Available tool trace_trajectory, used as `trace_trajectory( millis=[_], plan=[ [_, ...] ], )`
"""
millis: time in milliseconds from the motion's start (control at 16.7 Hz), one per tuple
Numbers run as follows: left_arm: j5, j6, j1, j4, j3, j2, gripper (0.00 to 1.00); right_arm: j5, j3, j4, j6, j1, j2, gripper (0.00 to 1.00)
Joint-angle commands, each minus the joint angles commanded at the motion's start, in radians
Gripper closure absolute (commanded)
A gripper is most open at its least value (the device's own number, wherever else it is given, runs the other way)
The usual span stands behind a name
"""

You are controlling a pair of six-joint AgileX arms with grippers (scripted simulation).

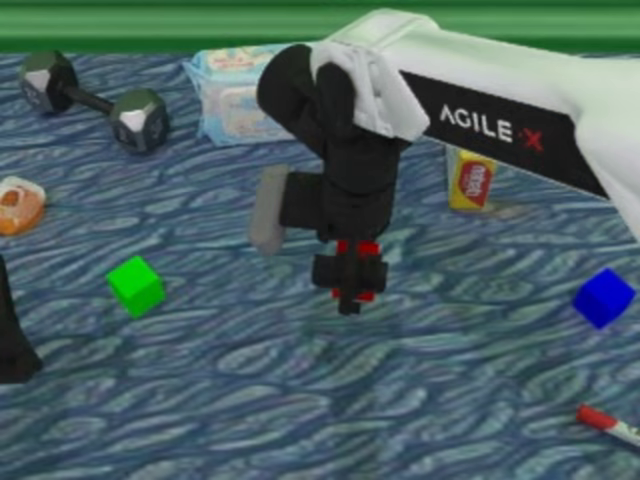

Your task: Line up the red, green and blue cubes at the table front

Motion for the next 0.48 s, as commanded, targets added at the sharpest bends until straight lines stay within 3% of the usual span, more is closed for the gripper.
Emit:
trace_trajectory(
  millis=[300,480],
  plan=[
    [0.0,0.0,0.0,0.0,0.0,0.0,0.0,0.003,0.104,-0.062,0.118,0.231,0.038,1.0],
    [0.0,0.0,0.0,0.0,0.0,0.0,0.0,0.004,0.124,-0.073,0.142,0.274,0.043,1.0]
  ],
)
